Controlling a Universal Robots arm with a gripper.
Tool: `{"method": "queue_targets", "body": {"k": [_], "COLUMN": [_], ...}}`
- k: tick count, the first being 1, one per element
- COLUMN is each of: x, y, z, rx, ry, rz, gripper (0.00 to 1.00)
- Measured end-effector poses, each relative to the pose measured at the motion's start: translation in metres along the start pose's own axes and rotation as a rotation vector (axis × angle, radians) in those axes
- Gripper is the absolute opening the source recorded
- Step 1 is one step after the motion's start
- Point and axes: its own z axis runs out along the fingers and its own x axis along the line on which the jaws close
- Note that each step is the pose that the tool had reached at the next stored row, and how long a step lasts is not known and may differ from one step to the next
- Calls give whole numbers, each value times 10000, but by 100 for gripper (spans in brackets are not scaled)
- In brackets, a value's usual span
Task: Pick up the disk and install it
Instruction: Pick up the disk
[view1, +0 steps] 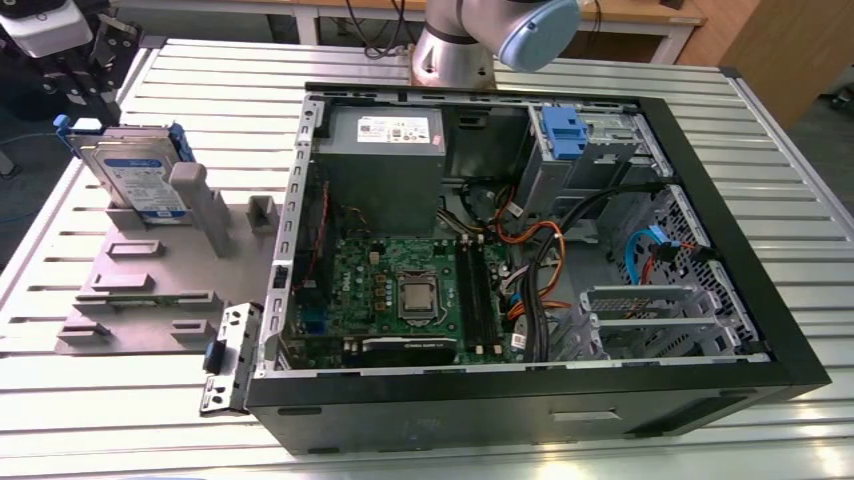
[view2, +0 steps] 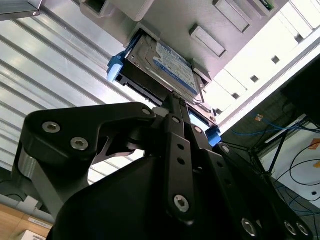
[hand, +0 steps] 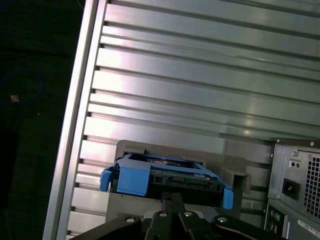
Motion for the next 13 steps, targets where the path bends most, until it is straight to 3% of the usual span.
{"method": "queue_targets", "body": {"k": [13], "x": [0], "y": [0], "z": [0], "rx": [-16], "ry": [32], "rz": [-635], "gripper": [11]}}
